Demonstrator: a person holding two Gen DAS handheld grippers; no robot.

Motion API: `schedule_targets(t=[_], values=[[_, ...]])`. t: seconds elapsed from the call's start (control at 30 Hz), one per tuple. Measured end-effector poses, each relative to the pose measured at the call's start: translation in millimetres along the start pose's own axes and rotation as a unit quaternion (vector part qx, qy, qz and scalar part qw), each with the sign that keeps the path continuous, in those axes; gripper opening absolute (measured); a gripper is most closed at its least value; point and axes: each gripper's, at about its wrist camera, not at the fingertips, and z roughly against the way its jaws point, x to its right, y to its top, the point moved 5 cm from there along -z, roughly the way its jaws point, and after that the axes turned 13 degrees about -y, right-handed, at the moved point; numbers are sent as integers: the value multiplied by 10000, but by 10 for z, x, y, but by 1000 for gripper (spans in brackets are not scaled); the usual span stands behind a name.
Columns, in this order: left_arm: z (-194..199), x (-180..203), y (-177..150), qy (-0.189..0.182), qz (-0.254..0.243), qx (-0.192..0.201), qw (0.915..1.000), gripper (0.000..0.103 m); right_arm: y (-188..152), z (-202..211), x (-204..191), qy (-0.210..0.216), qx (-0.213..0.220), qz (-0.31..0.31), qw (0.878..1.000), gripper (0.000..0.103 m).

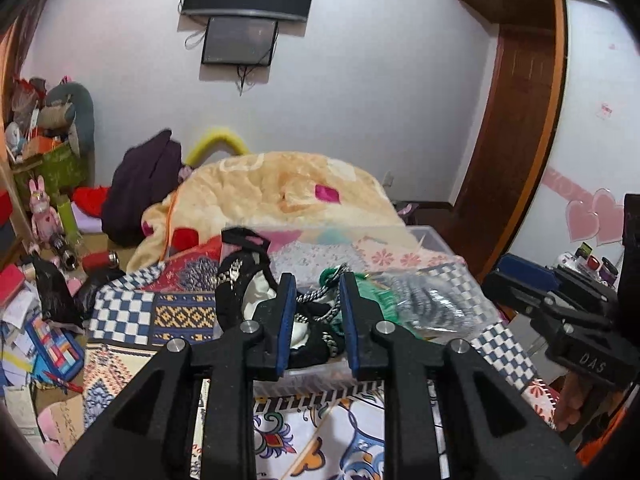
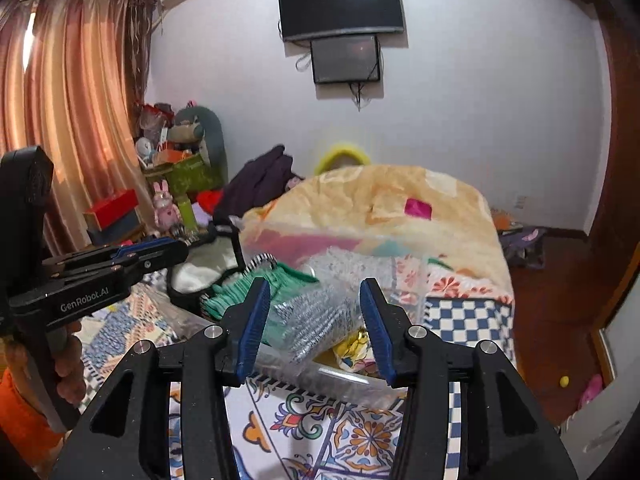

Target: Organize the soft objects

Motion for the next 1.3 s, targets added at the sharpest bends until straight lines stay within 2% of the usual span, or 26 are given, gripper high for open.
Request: schedule_targets(t=[0.13, 0.3, 0.5, 0.57, 0.63, 0.73, 0.87, 0.93, 1.03, 1.3], values=[[284, 189, 72, -66, -197, 266, 9994, 21, 134, 271, 7, 4, 319, -45, 9995, 44], [688, 468, 177, -151, -520, 693, 9961, 29, 281, 623, -26, 40, 745, -61, 9972, 46], [1103, 751, 287, -111, -876, 1188, 9890, 52, 397, 943, -98, -16, 1236, -42, 9923, 63], [1206, 813, 304, -106, -959, 1299, 9868, 59, 421, 1021, -117, -56, 1359, -44, 9907, 77], [1292, 855, 311, -108, -994, 1387, 9853, 67, 444, 1086, -125, -136, 1512, -65, 9884, 84], [1408, 880, 310, -71, -970, 1518, 9836, 77, 451, 1159, -140, -142, 1612, -85, 9868, 86], [1475, 890, 304, -39, -964, 1569, 9829, 90, 456, 1183, -141, -136, 1714, -124, 9850, 99], [1515, 908, 291, -15, -995, 1620, 9818, 94, 455, 1204, -147, -162, 1771, -144, 9839, 102], [1572, 923, 283, 13, -1026, 1682, 9804, 101, 451, 1227, -178, -170, 1806, -136, 9833, 103], [1612, 929, 270, -6, -998, 1692, 9805, 102, 384, 1237, -202, -192, 1794, -101, 9835, 103]])
